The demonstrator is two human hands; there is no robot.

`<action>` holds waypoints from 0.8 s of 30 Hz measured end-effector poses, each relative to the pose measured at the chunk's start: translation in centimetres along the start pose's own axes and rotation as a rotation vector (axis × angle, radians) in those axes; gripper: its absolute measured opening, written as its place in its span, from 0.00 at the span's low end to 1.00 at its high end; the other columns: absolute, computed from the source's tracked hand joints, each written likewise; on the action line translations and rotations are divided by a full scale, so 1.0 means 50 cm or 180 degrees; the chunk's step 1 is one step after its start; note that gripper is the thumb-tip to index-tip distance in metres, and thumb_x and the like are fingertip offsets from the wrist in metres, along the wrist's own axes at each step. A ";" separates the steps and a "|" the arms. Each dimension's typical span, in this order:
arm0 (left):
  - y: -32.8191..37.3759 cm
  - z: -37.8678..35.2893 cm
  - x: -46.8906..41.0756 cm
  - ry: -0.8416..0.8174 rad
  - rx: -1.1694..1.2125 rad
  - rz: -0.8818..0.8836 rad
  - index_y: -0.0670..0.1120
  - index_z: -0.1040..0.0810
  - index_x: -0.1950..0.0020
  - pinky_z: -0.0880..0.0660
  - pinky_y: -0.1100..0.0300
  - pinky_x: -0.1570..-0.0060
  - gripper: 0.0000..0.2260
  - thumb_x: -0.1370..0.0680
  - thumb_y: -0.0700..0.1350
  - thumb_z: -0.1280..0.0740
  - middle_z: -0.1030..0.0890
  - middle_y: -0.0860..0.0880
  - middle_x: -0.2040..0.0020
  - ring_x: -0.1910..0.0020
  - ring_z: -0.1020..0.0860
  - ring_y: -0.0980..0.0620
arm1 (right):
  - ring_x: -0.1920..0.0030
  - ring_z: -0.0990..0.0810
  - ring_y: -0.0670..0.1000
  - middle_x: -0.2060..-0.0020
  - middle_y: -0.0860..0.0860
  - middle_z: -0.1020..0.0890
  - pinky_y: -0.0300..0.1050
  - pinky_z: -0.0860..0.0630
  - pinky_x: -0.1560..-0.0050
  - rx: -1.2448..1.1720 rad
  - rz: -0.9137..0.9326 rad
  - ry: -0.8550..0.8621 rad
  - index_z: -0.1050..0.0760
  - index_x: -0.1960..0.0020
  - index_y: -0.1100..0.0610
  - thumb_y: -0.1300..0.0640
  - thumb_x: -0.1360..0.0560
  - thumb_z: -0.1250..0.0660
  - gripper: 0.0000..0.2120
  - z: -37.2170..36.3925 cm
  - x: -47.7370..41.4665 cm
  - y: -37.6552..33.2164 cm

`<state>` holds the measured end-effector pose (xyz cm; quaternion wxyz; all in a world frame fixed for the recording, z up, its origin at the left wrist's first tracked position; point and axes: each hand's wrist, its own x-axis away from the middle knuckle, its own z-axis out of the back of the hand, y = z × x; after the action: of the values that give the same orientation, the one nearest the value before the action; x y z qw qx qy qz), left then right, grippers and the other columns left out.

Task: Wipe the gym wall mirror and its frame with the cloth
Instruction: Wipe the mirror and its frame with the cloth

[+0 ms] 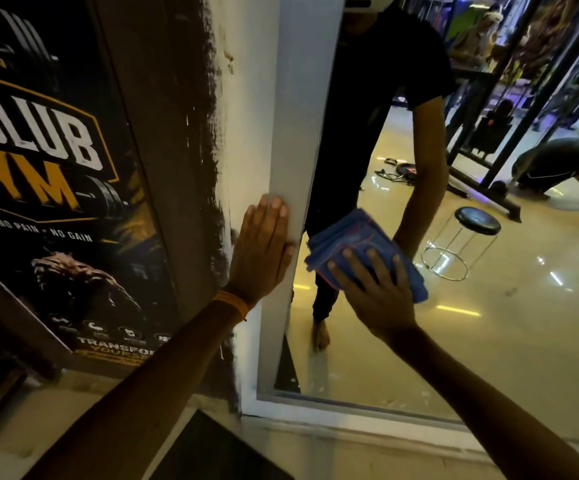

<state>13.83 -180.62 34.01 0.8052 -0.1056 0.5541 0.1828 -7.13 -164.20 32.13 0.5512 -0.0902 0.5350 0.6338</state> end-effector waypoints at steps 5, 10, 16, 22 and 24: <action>0.035 -0.021 0.114 -0.0204 -0.0047 0.0277 0.45 0.58 0.15 0.54 0.47 0.17 0.29 0.12 0.53 0.50 0.53 0.44 0.15 0.16 0.54 0.45 | 0.17 0.56 0.59 0.22 0.55 0.37 0.62 0.58 0.19 -0.0036 0.0210 -0.0041 0.41 0.19 0.50 0.51 0.18 0.37 0.29 0.028 -0.040 0.036; 0.056 -0.062 0.130 0.0093 -0.0082 0.0615 0.45 0.56 0.15 0.49 0.47 0.18 0.30 0.12 0.56 0.49 0.41 0.38 0.22 0.16 0.51 0.45 | 0.19 0.47 0.61 0.22 0.56 0.38 0.60 0.60 0.19 -0.0292 -0.0605 0.0569 0.39 0.20 0.51 0.46 0.14 0.40 0.25 0.056 -0.208 0.072; 0.049 -0.056 0.229 -0.0312 -0.0238 0.0477 0.41 0.47 0.17 0.51 0.49 0.17 0.30 0.13 0.57 0.46 0.39 0.37 0.22 0.16 0.50 0.46 | 0.17 0.56 0.61 0.17 0.56 0.47 0.63 0.61 0.19 0.0172 0.0369 -0.0145 0.46 0.17 0.50 0.53 0.16 0.41 0.30 -0.013 -0.013 -0.065; 0.072 -0.071 0.247 -0.0229 -0.0238 0.0797 0.45 0.52 0.15 0.49 0.50 0.18 0.32 0.15 0.54 0.43 0.38 0.37 0.23 0.16 0.51 0.46 | 0.17 0.57 0.59 0.20 0.56 0.41 0.62 0.62 0.20 -0.0179 0.0099 0.0376 0.42 0.18 0.51 0.48 0.16 0.39 0.29 0.062 -0.217 0.111; 0.083 -0.074 0.244 -0.0208 -0.0216 0.0889 0.45 0.53 0.15 0.48 0.48 0.18 0.32 0.15 0.54 0.43 0.39 0.37 0.22 0.18 0.44 0.40 | 0.19 0.49 0.61 0.20 0.57 0.39 0.61 0.59 0.20 -0.0078 -0.0372 0.0717 0.42 0.18 0.51 0.46 0.14 0.40 0.27 0.075 -0.272 0.133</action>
<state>12.85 -176.08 21.41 0.7855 -0.0486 0.5304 0.3151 -5.53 -168.28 47.08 0.5225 -0.1986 0.5797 0.5929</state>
